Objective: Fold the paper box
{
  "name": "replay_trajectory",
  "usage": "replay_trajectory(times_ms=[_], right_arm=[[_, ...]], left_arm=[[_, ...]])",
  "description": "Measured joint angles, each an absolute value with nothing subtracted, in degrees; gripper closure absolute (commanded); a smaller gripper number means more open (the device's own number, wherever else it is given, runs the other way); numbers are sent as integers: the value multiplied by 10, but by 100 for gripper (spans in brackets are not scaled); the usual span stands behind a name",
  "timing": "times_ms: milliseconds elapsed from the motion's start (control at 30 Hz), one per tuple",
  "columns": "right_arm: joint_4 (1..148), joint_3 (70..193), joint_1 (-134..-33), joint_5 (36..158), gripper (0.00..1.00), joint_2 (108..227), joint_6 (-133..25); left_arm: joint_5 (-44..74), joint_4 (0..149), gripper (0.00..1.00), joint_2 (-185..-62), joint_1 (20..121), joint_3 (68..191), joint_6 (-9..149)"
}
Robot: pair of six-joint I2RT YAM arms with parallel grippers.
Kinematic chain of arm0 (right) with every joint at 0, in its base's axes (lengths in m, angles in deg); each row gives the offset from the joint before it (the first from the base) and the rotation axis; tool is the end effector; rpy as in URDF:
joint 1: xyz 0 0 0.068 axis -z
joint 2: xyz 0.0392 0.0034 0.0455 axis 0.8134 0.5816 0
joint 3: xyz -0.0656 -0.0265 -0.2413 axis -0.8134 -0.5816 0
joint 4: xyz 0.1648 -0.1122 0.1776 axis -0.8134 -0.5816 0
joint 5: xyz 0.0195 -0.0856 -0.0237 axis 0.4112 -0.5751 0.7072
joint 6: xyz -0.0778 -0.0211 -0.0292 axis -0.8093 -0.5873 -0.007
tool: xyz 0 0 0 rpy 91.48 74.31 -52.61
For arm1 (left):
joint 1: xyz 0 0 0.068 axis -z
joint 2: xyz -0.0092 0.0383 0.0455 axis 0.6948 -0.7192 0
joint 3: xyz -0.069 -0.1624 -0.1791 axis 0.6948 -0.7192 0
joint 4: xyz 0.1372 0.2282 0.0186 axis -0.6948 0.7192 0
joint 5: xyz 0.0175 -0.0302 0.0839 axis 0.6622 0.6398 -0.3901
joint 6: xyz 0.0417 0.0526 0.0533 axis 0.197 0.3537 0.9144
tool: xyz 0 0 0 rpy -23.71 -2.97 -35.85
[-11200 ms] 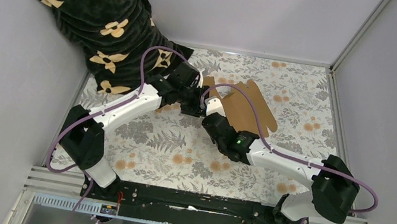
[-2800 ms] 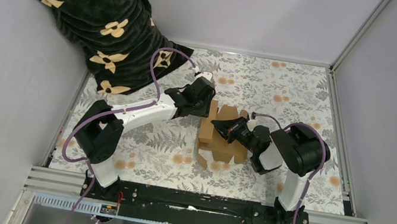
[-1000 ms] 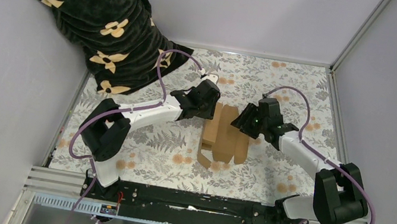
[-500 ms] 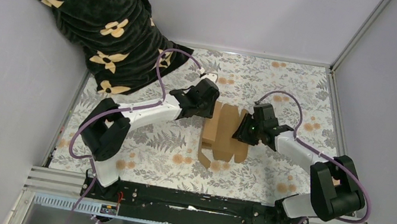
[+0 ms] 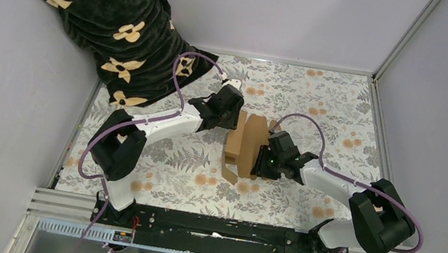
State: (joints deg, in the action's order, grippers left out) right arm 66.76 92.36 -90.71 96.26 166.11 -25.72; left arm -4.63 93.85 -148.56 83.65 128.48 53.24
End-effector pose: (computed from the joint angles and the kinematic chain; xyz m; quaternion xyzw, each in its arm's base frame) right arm 0.2308 0.1805 0.1043 -0.0303 0.9435 0.2351 0.2316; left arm 0.3286 -0.2529 0.1721 0.0526 0.9247 -0.1288 0.3543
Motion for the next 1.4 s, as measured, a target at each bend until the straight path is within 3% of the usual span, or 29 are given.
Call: replay_trajectory(times_ms=[233, 367, 567, 733, 900, 1100, 1400], right_arm=[[668, 910, -934, 959, 61, 1661, -243], [660, 916, -942, 950, 53, 1660, -242], [614, 1009, -929, 932, 48, 1658, -261], [618, 1109, -841, 959, 44, 1669, -290], [621, 1235, -761, 1015, 43, 1779, -320], [609, 1364, -744, 1055, 44, 1941, -349], [594, 1443, -734, 1071, 47, 2055, -364]], left_arm=[[-46, 938, 54, -1486, 833, 1286, 542], [-46, 937, 53, -1484, 833, 1286, 547], [-46, 938, 53, -1474, 829, 1280, 553], [-46, 938, 53, -1468, 828, 1273, 556], [-46, 937, 53, -1462, 827, 1266, 559], [-44, 937, 54, -1461, 825, 1265, 560], [-36, 937, 54, -1458, 825, 1264, 561]])
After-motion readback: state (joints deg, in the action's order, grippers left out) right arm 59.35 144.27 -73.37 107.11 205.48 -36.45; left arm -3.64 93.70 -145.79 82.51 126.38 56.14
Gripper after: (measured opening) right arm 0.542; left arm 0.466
